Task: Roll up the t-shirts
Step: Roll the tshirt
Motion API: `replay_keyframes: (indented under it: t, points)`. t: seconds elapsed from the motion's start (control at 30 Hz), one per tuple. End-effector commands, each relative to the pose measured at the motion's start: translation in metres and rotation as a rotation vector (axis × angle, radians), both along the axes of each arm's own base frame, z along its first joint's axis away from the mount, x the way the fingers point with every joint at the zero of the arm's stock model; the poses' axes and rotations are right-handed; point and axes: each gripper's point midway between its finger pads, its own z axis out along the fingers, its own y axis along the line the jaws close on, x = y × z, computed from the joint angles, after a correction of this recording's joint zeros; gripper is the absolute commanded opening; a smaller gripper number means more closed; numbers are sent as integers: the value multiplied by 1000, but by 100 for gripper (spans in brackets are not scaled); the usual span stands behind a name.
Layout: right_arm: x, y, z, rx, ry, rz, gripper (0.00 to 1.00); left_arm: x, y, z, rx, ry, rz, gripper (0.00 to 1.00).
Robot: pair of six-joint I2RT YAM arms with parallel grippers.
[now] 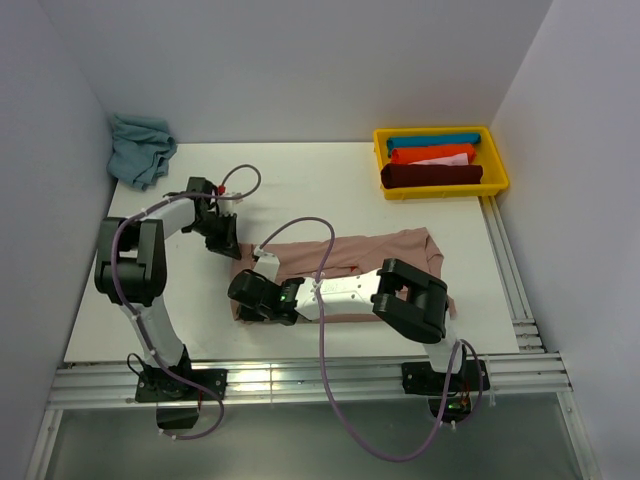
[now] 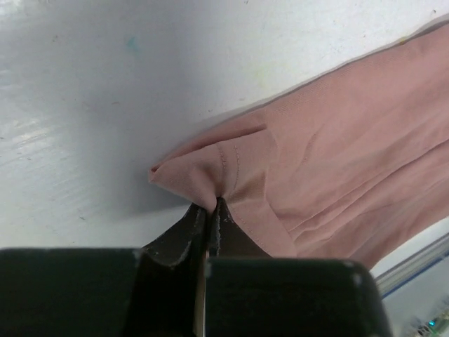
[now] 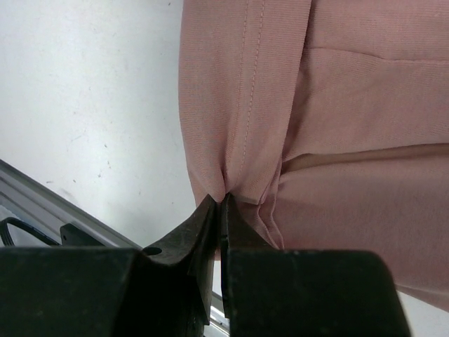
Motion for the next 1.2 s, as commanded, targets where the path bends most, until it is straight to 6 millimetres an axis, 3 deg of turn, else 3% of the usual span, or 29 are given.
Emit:
replay_keyframes:
  t: [0.0,0.3,0.6,0.63,0.7,0.73,0.83,0.9,0.93,1.17]
  points:
    - [8,7,15,49,-22,-28,8,21,5,18,112,-90,-13,2]
    - [6,0,15,52,-20,-42,16,27,-8,39,286,-165,-74,0]
    - [15,-11,23,-99,-104,-69,47,24,-20,39,341,-158,-104,0]
    - [18,-4,36,-90,-123,-74,48,24,-21,39,342,-157,-105,0]
    - [24,-10,30,-172,-149,-79,50,24,-23,39,347,-157,-110,0]
    - [28,-3,42,-163,-165,-85,50,24,-24,40,349,-156,-111,0]
    - [36,-2,42,-225,-197,-95,52,24,-26,40,354,-158,-119,0]
    - [40,-3,31,-282,-208,-92,54,24,-27,40,353,-155,-123,0]
    - [45,5,40,-269,-222,-101,54,24,-28,41,351,-154,-124,0]
    - [58,9,28,-397,-254,-102,57,22,-33,43,350,-161,-136,0]
